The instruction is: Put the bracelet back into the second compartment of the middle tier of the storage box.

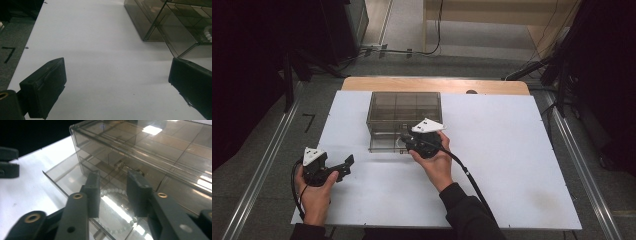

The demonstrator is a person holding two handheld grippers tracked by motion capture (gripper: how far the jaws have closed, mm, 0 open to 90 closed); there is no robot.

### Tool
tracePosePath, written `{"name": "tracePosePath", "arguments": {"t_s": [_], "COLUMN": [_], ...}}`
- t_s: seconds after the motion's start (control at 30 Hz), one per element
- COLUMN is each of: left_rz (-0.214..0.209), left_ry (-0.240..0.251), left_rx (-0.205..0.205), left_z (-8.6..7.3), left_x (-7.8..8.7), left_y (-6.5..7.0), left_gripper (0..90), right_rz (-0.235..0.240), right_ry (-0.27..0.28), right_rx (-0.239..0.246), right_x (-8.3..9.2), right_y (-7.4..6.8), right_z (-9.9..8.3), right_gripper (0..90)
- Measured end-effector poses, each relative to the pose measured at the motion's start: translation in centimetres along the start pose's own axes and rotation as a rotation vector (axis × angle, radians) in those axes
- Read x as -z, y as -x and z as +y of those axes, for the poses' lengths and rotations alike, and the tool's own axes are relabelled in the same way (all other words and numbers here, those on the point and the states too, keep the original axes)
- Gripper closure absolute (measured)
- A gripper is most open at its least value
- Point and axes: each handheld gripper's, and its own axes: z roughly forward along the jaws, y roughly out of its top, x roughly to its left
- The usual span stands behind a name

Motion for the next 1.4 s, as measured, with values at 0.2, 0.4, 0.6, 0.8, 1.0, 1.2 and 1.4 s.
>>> {"name": "tracePosePath", "arguments": {"t_s": [0.2,0.4,0.6,0.8,1.0,1.2,1.4], "left_rz": [0.001,0.001,0.003,0.002,0.003,0.005,0.01], "left_ry": [-0.001,-0.002,-0.002,-0.003,-0.004,-0.007,-0.007], "left_rx": [0.0,-0.003,-0.004,-0.005,-0.007,-0.011,-0.01], "left_z": [0.0,0.0,0.0,0.0,0.0,0.0,0.0], "left_x": [0.0,-0.1,0.0,-0.1,-0.1,0.0,-0.1], "left_y": [0.0,0.0,0.0,0.0,0.0,0.1,0.1], "left_gripper": [1.7,1.8,1.8,1.7,1.8,1.8,1.7], "right_rz": [0.0,-0.011,-0.045,-0.074,-0.086,-0.102,-0.138], "right_ry": [-0.023,-0.035,-0.036,-0.025,-0.022,-0.019,-0.025], "right_rx": [0.03,0.063,0.087,0.102,0.085,0.078,0.067], "right_x": [0.0,0.1,0.4,1.2,2.7,4.6,6.1], "right_y": [-0.3,-0.5,-0.4,-0.1,0.7,1.6,3.0], "right_z": [-0.2,-0.3,-0.4,-0.6,-1.1,-1.8,-2.6], "right_gripper": [46.4,32.7,25.4,21.5,19.5,18.9,18.9]}}
